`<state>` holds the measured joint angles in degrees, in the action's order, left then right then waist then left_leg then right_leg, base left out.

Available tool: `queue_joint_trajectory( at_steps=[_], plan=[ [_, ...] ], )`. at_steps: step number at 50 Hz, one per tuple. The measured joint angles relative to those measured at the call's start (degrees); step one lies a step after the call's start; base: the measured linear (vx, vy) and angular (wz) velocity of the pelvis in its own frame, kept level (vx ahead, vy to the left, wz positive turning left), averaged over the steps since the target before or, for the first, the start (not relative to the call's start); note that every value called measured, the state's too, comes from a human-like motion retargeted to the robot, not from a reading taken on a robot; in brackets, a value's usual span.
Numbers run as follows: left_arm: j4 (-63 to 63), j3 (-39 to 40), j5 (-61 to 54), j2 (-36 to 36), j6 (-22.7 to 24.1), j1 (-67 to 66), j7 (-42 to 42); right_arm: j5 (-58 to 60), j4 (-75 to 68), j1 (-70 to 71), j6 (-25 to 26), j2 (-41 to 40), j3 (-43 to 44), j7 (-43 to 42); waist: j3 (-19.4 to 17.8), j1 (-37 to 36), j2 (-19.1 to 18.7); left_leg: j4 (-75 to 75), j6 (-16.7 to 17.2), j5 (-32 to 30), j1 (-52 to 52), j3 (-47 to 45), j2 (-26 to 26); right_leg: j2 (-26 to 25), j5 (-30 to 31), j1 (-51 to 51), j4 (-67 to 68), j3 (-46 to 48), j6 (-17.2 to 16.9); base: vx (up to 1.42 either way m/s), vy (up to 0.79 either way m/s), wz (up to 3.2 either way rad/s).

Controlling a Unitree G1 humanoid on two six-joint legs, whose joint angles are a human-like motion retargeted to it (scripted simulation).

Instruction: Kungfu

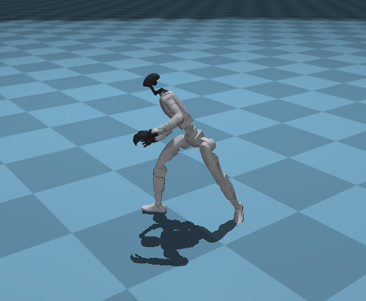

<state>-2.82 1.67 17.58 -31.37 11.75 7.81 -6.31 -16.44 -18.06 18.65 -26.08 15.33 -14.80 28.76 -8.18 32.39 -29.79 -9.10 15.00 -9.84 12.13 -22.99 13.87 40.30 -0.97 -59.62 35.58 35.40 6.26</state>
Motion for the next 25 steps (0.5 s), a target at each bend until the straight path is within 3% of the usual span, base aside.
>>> queue_joint_trajectory(
  at_steps=[3,6,7,8,10,12,14,17,20,22,25],
  plan=[
    [2.3,3.1,-4.4,1.0,4.9,4.6,-4.2,-3.7,0.3,-0.1,-0.6,0.3,3.5,-3.1,2.1,1.6,1.6,-3.2,0.0,-16.0,-1.3,-4.0,2.0,-2.9,-4.1,-1.0,2.1,-4.0,0.3,0.14,-0.82,-0.79],
    [7.7,3.3,-10.6,1.8,9.5,12.4,-6.3,-9.6,3.7,1.0,-0.7,2.2,6.3,-6.3,1.2,-0.3,7.1,-23.7,0.0,-20.2,-2.0,-2.3,7.1,-10.5,-9.7,2.5,5.4,-8.8,-0.3,0.38,-0.74,-2.86],
    [9.0,3.2,-13.1,1.8,10.5,15.0,-6.1,-11.5,5.1,1.7,-0.7,3.2,7.2,-7.1,1.0,-1.3,9.0,-28.8,0.0,-20.2,-1.7,0.8,5.7,-13.5,-10.5,4.1,5.3,-10.7,-0.6,0.53,-0.38,-3.36],
    [9.9,3.1,-15.5,2.1,11.2,17.4,-5.6,-13.3,6.6,2.7,-0.7,4.4,8.2,-7.7,1.8,-1.9,10.9,-27.3,0.0,-20.2,-1.1,4.1,-0.7,-14.7,-9.6,5.4,2.8,-13.1,-1.3,0.61,-0.22,-2.97],
    [11.8,2.7,-21.1,2.7,12.6,22.0,-3.2,-17.4,9.8,4.3,0.2,6.7,11.1,-8.1,2.9,-4.2,15.7,-31.4,0.0,-14.6,0.0,8.4,-11.2,-18.4,-9.6,9.0,0.5,-18.5,-2.6,0.71,-0.22,-2.95],
    [12.6,2.5,-27.6,3.5,13.6,25.9,1.0,-21.5,13.2,5.8,0.9,8.4,14.1,-8.3,2.9,-4.2,18.7,-40.0,0.0,-8.3,4.5,4.9,-9.5,-21.7,-10.4,13.6,-1.1,-20.8,-2.6,0.63,-0.58,-2.28],
    [13.1,2.2,-34.5,5.2,14.3,29.0,5.2,-25.2,16.2,7.2,1.2,9.3,16.3,-9.4,3.0,-2.8,19.4,-43.8,0.0,-1.6,8.2,4.8,-5.1,-26.5,-11.2,18.7,-3.7,-20.9,-1.5,0.69,-0.99,-1.87],
    [13.5,0.7,-47.2,8.1,14.6,32.0,10.2,-29.1,20.6,8.2,0.6,9.5,18.3,-12.5,3.3,-2.2,19.6,-44.5,0.0,6.5,13.0,10.3,-0.7,-36.8,-11.9,27.4,-8.9,-21.7,1.2,0.84,-1.01,-2.49],
    [13.5,-0.5,-60.6,10.8,13.8,33.1,16.1,-32.0,24.8,8.3,-1.0,8.8,19.1,-16.3,3.9,-3.7,20.7,-40.3,0.0,12.6,17.3,15.7,-1.2,-45.7,-11.4,36.0,-14.2,-26.6,3.4,0.82,-0.67,-3.02],
    [13.3,-0.6,-67.5,12.5,11.6,33.0,20.7,-33.5,27.1,8.4,-1.7,8.0,19.2,-18.6,4.1,-5.6,21.4,-35.8,-2.1,15.6,19.9,17.3,0.5,-50.7,-11.1,41.4,-17.1,-31.5,5.1,0.79,-0.43,-3.22],
    [12.0,-0.8,-74.5,15.7,7.9,32.5,26.9,-36.4,30.4,8.3,-2.2,6.8,18.6,-20.6,5.0,-6.7,22.8,-24.4,-10.0,15.0,22.8,19.2,-0.3,-53.0,-11.9,47.1,-18.6,-39.2,6.0,0.74,-0.11,-2.89]
  ],
)
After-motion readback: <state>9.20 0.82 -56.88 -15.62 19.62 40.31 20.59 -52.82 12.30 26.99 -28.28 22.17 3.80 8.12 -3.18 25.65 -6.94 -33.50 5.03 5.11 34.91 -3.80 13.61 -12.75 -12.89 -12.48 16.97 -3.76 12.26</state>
